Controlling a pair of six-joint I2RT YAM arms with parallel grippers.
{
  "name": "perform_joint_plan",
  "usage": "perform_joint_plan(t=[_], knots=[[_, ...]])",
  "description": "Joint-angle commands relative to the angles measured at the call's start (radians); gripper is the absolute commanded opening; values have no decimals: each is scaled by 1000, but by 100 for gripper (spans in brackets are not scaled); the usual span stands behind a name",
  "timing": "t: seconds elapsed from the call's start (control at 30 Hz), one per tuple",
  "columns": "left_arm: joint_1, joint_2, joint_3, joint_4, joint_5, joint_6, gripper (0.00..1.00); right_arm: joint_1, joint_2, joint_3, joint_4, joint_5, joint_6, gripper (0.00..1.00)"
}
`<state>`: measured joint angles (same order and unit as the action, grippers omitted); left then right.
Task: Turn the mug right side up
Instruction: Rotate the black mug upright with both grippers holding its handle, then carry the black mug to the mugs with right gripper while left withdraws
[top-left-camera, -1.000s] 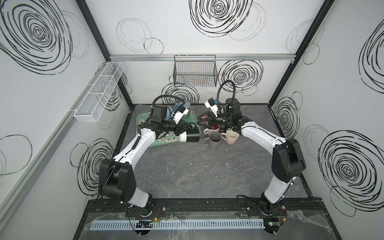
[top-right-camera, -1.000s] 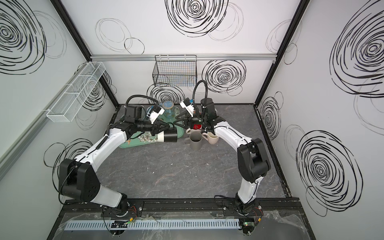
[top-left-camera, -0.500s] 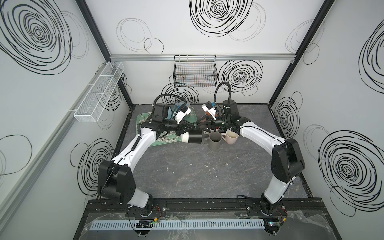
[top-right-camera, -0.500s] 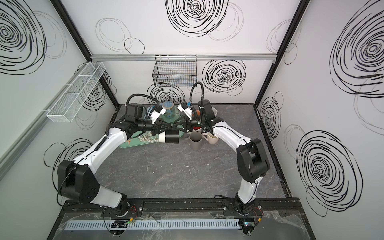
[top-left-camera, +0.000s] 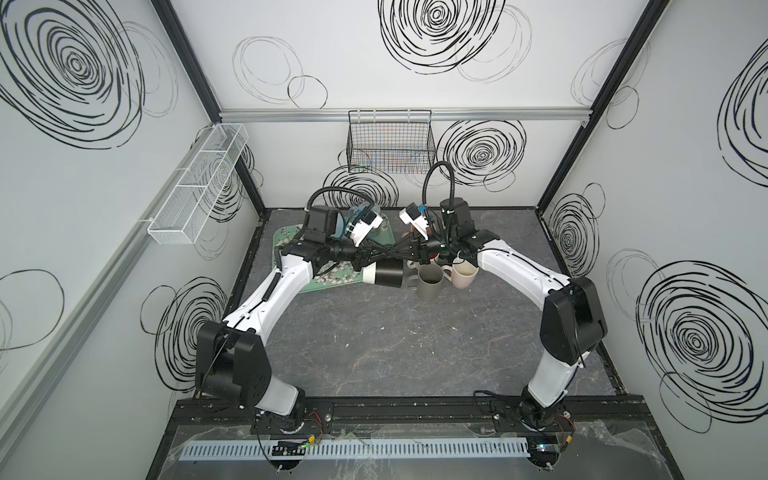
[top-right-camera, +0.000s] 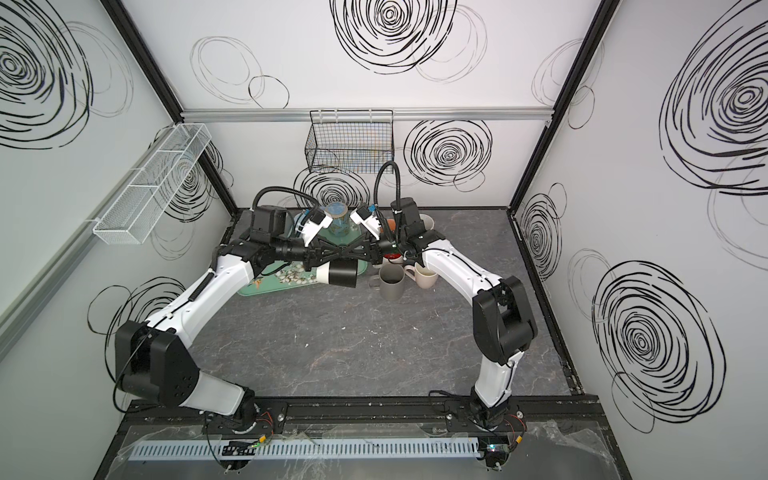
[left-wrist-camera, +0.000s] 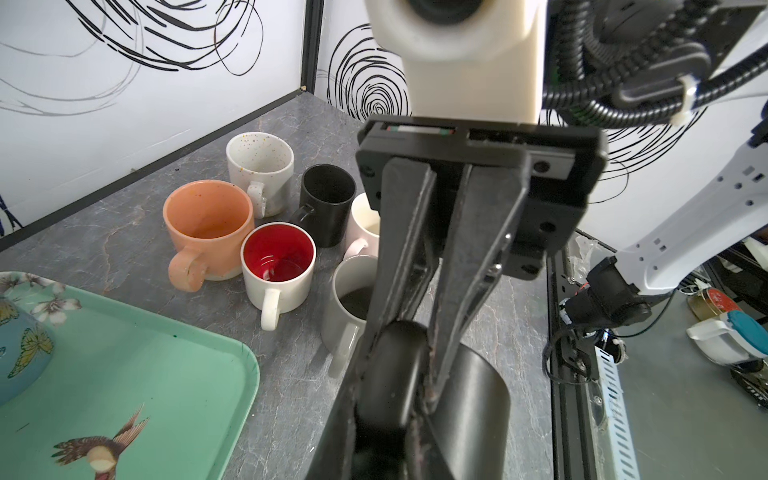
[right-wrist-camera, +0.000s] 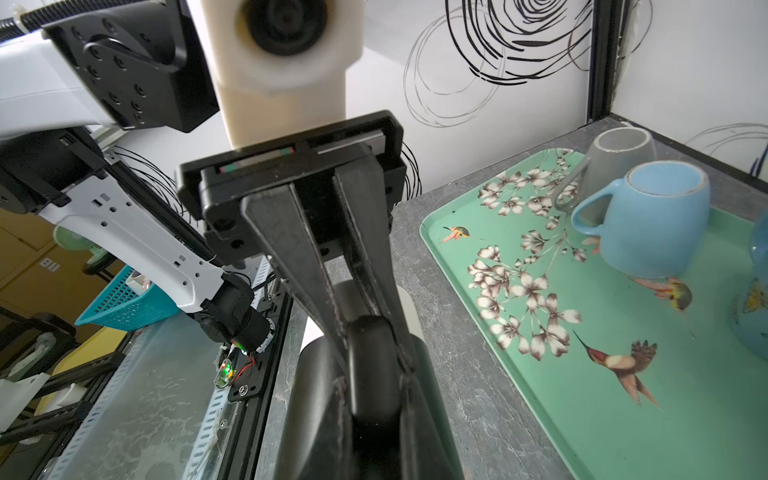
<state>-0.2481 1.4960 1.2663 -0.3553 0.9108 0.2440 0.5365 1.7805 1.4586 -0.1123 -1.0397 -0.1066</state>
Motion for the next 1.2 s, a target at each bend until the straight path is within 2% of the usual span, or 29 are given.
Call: perform_joint_plan(t=[0.0, 0.1, 0.17, 0.27, 0.4, 0.5, 0.63, 0.8, 0.9, 1.17], knots=[[-26, -73, -13, 128, 43, -21, 25, 2, -67, 21, -149, 124, -84, 0], [-54, -100, -63, 177, 26, -41, 43, 3, -114, 20, -264, 194, -160, 0], [-73, -115, -91, 201, 15, -48, 52, 2, -143, 21, -347, 249, -215, 0], [-98, -134, -134, 235, 0, -61, 57, 5, -176, 33, -486, 352, -298, 0], [-100, -162, -214, 336, -1, -132, 59, 16, -203, 81, -672, 477, -375, 0], [-93, -192, -300, 478, -10, -224, 59, 46, -217, 113, -786, 585, -406, 0], [-78, -222, -395, 612, -40, -306, 59, 106, -255, 101, -866, 715, -431, 0], [-66, -219, -446, 640, -54, -336, 57, 208, -318, 31, -909, 910, -458, 0], [-64, -217, -456, 638, -69, -341, 57, 246, -330, -2, -947, 981, -483, 0], [-34, -215, -465, 625, -90, -353, 56, 312, -244, -75, -1073, 1239, -497, 0]])
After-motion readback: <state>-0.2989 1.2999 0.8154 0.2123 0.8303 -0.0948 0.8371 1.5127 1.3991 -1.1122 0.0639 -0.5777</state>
